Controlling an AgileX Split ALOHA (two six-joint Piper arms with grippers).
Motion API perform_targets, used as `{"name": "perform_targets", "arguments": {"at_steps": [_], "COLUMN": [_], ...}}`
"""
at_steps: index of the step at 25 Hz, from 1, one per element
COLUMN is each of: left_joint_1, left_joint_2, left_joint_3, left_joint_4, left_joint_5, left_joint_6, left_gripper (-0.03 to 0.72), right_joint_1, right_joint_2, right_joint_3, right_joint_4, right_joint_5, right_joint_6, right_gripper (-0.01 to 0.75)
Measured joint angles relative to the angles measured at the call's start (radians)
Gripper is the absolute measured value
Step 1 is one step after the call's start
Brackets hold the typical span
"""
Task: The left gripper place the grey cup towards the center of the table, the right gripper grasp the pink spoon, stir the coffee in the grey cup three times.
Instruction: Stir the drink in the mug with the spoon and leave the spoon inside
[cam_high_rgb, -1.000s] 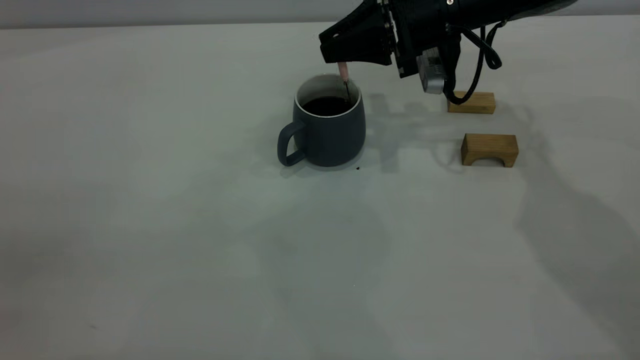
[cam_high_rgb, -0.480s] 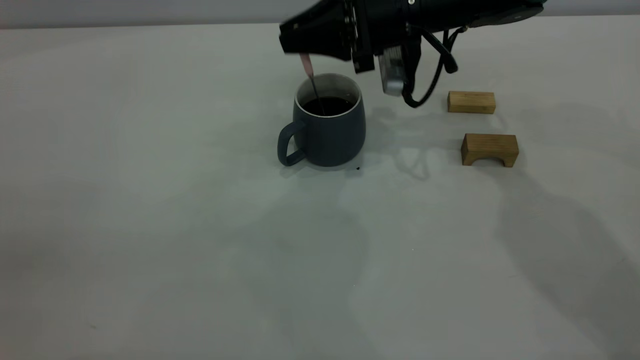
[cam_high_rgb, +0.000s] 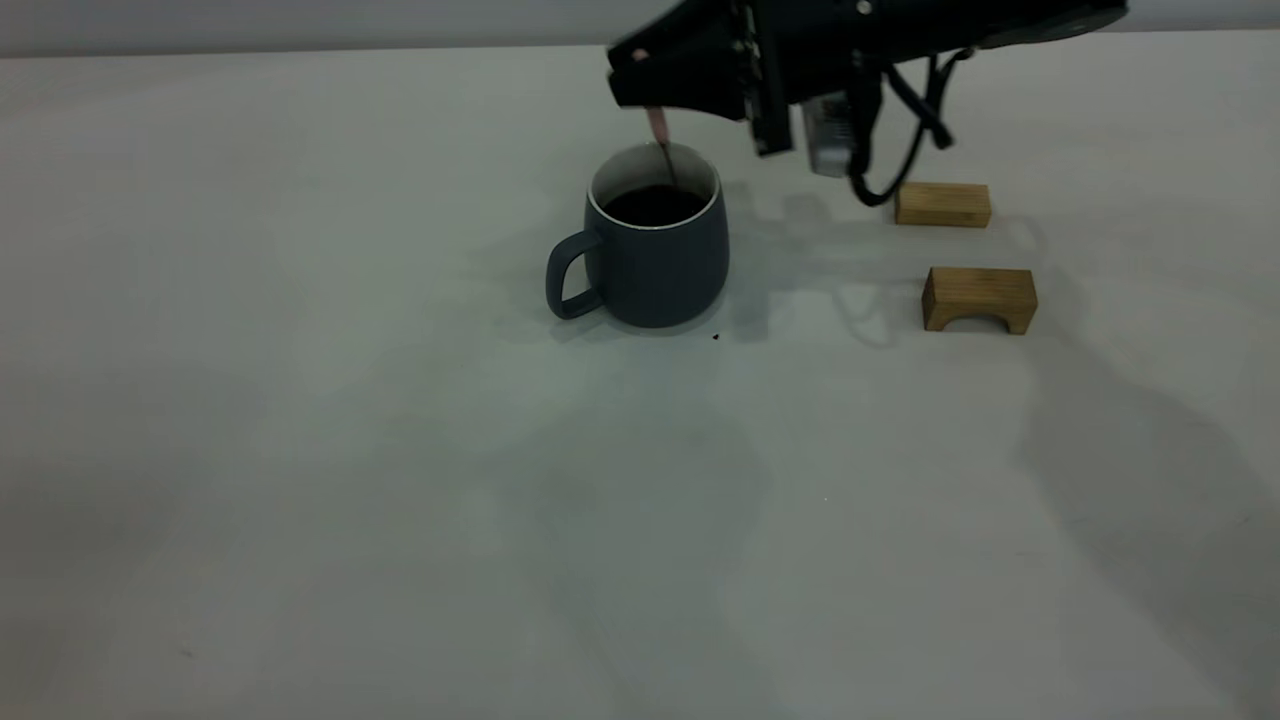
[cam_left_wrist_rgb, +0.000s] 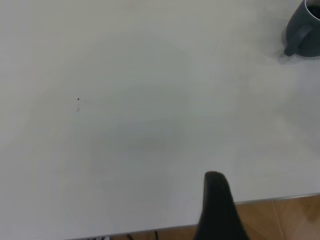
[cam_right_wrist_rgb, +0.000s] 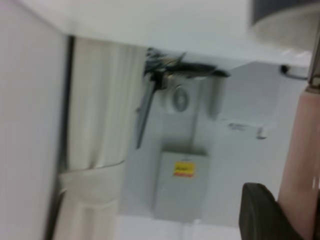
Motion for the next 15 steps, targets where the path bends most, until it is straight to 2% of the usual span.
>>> {"name": "perform_targets", "arguments": {"at_steps": [7, 15], "left_joint_1": [0.0, 0.0], "left_joint_2": [0.0, 0.0], "left_joint_3": [0.0, 0.0], "left_joint_4": [0.0, 0.0], "left_joint_5": [0.0, 0.0], "left_joint_6": [0.0, 0.0], "left_gripper": [0.568, 0.568], "right_joint_1": [-0.018, 0.044], "right_joint_2": [-0.005, 0.0], "right_joint_3": [-0.004, -0.001], "right_joint_4": [-0.117, -0.05], "right_joint_5": [0.04, 0.027], "right_joint_6": [0.076, 0.101], "right_gripper": [0.141, 0.141]}}
